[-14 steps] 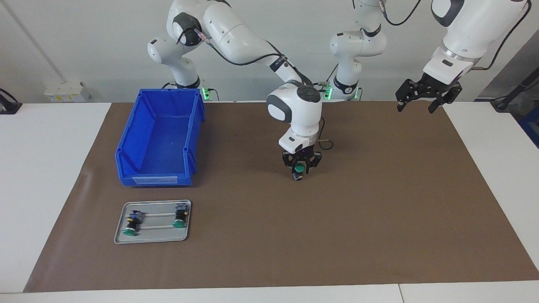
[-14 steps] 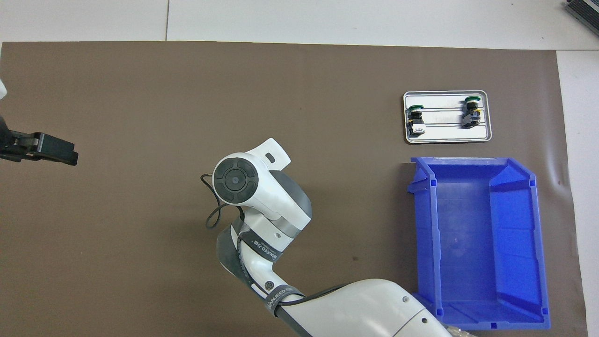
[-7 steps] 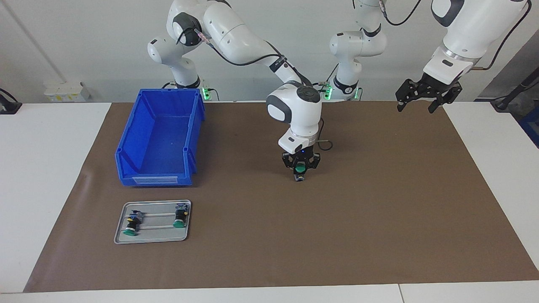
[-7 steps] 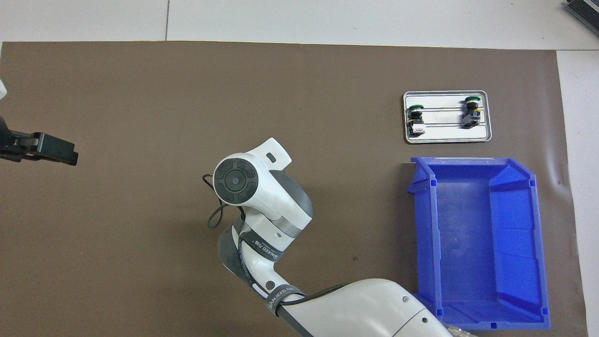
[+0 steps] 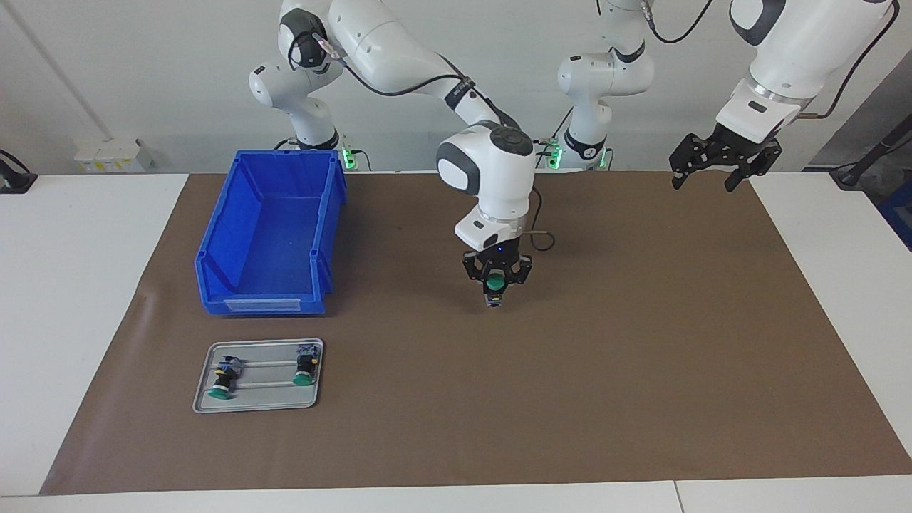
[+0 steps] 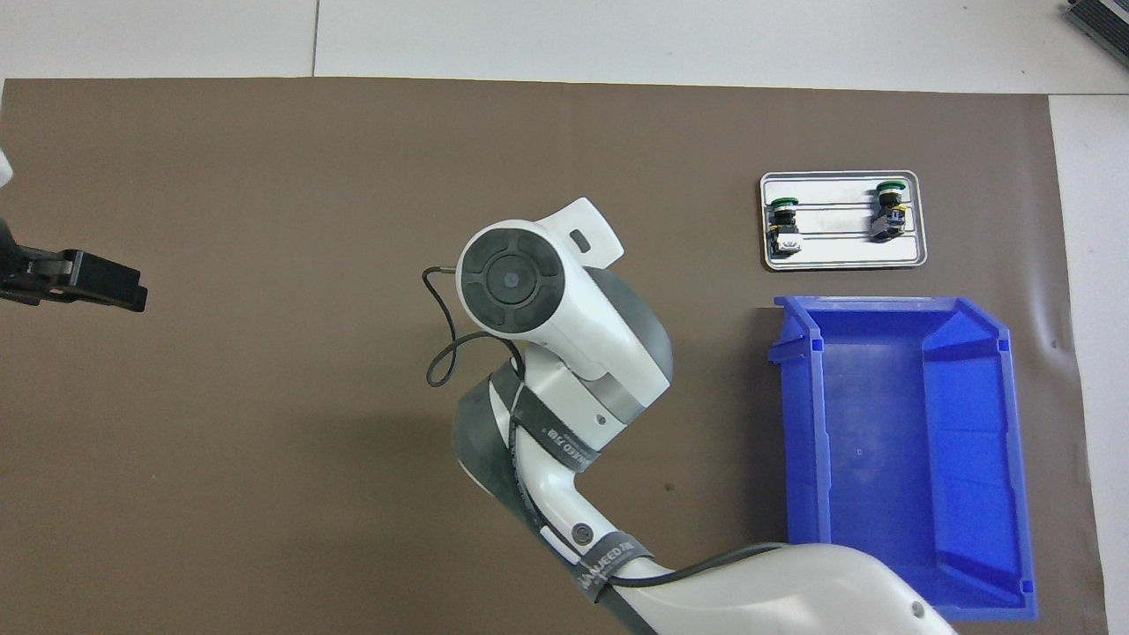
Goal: Place and press button with both arms
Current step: 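Carry the button with the right gripper over the blue bin and lower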
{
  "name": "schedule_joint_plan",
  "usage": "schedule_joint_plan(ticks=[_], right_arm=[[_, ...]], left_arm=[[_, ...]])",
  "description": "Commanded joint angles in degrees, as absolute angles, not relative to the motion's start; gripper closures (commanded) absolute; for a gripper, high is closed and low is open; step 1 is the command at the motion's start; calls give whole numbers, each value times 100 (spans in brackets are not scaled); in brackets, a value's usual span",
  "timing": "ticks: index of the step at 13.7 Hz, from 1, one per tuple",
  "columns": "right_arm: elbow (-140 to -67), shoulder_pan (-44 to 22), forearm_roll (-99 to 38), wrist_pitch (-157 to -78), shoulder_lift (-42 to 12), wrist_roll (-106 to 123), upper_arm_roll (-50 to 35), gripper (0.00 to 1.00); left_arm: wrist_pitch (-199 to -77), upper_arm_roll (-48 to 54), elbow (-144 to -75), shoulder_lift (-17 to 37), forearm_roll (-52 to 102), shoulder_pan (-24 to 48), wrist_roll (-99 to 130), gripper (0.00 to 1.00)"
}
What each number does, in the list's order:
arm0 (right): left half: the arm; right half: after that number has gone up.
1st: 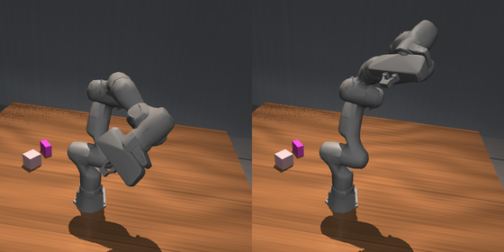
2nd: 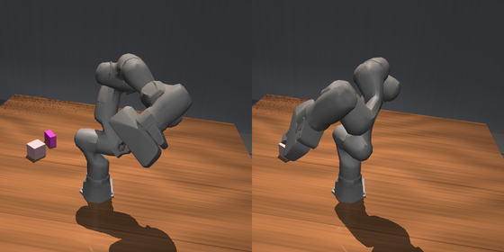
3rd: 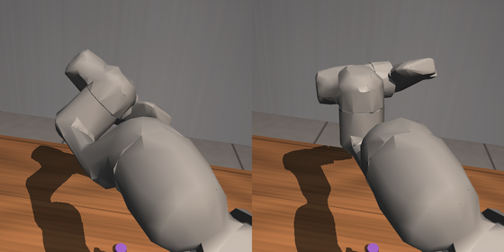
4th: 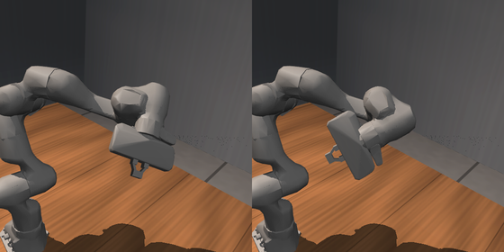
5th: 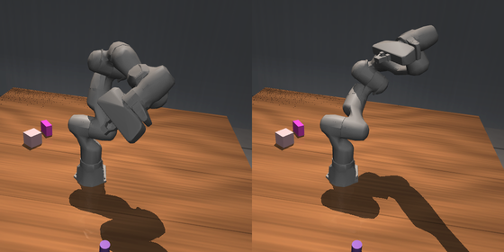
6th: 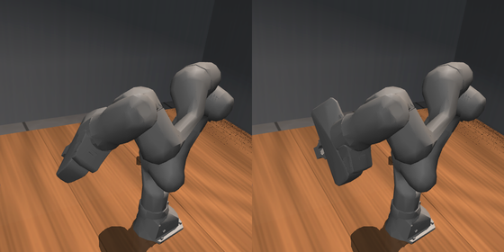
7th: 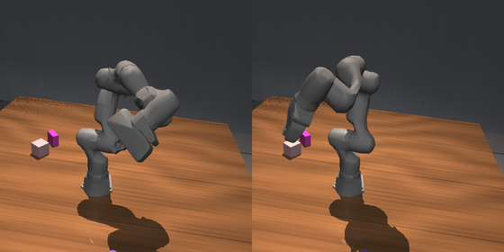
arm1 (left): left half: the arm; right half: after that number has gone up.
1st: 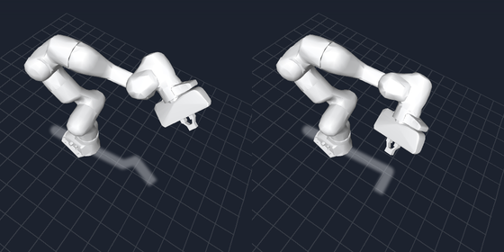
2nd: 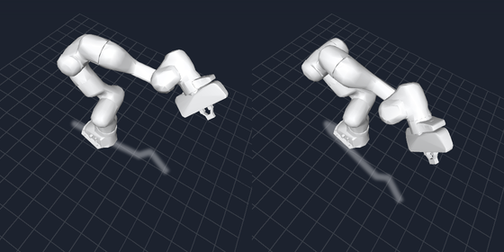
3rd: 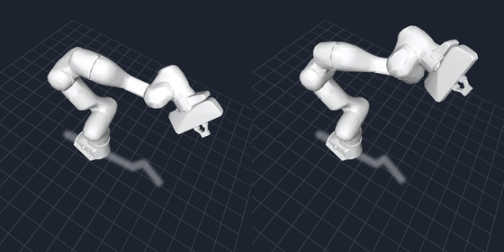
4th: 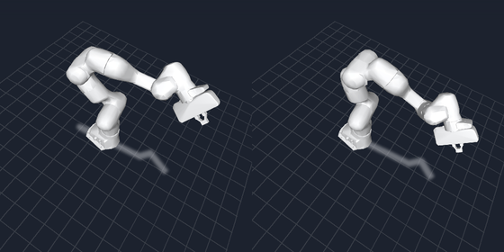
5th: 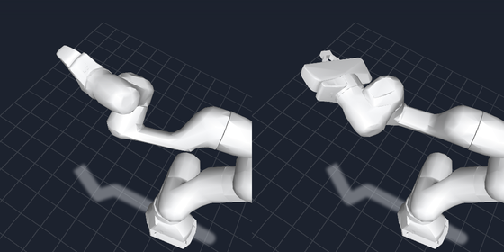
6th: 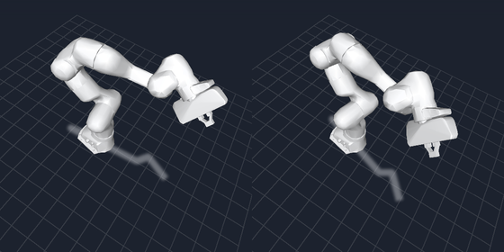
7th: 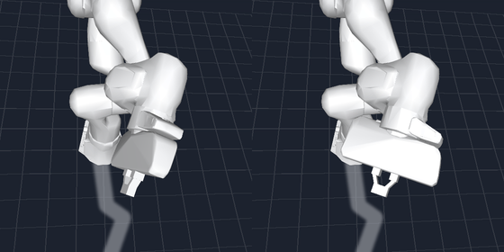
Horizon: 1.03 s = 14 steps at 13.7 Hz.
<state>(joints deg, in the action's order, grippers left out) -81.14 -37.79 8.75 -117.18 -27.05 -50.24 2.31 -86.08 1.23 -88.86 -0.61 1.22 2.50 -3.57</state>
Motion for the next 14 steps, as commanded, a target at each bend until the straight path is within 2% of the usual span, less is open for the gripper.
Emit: schedule_joint_plan(ticks=[1,4,7,9,10,14], right_arm=[[-8472,-3245,923,-11138,-1997,-4354,141,100],[-8778,-2508,862,-10592,-1339,-3265,132,100],[-9937,-1541,432,-10591,-355,-1719,141,100],[-10762,-1136,413,-10678,173,-1136,141,100],[-11176,-977,396,-10801,367,-1047,141,100],[-13057,-599,343,-12083,1220,-547,158,100]], left_arm=[[-8596,158,-9026,-193,79,185,-387,0],[-8596,158,-9026,-193,79,185,-387,0],[-8587,158,-9026,-193,79,185,-387,0],[-8587,158,-9026,-193,79,185,-387,0],[-8587,158,-9026,-193,79,185,-387,0],[-8587,158,-9026,-193,79,185,-387,0]])
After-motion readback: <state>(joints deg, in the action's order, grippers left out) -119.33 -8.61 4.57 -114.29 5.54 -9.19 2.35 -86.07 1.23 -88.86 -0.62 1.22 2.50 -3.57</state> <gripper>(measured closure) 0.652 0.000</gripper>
